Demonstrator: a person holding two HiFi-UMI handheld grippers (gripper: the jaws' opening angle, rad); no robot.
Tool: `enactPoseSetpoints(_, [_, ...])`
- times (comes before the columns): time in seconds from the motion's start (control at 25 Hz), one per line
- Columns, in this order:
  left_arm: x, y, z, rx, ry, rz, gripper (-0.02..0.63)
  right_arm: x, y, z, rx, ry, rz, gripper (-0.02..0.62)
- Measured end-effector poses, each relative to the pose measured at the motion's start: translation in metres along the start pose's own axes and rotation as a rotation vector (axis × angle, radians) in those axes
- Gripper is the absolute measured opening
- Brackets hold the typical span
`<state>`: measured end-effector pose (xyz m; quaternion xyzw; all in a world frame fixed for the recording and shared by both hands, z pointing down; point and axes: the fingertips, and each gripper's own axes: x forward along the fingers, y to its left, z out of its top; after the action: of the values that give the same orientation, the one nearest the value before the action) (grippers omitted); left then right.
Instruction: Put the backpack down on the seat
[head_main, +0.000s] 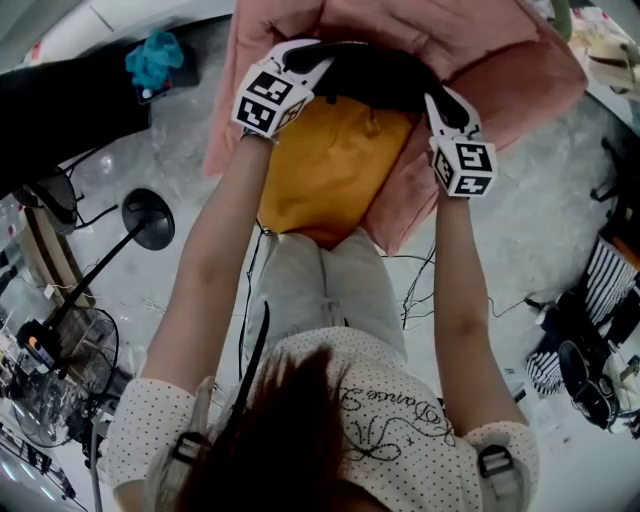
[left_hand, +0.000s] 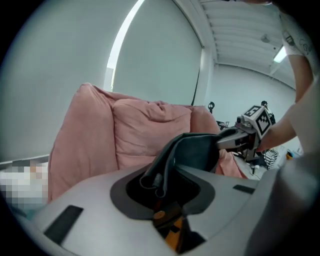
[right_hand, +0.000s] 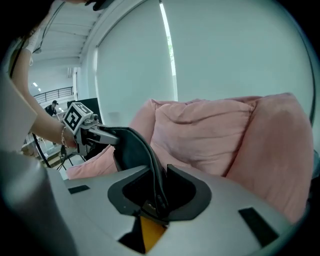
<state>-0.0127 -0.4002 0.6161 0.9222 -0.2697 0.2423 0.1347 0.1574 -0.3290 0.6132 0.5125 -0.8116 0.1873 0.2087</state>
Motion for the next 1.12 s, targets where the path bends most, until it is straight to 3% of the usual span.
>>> enactPoseSetpoints(0.12, [0.009,-0.001,-0.031,-0.091,0.047,0.004,0.134,0.007,0.006,-0.028,0.042,0.067,0.037,0.108])
enactPoseSetpoints(0.24, [0.006,-0.003,-0.045,-0.147,0.033,0.011,0.165,0.008,0.011,-0.039,0.074,0.082,0.053,0.152])
enactPoseSetpoints(0.4, [0.004,-0.002,-0.041,-0.134,0.028,0.024,0.240,0.009,0.012,-0.035,0.084,0.078,0.067,0.217])
enactPoseSetpoints(0.56, [-0.003,0.002,-0.037,-0.110,0.032,0.065,0.274,0.008,0.018,-0.025,0.037,0.081,0.098,0.274])
enactPoseSetpoints(1.12, [-0.063,-0.003,0.018,-0.089,-0.095,0.144,0.282,-0.020,0.039,0.047,-0.128,-0.009,0.079,0.301])
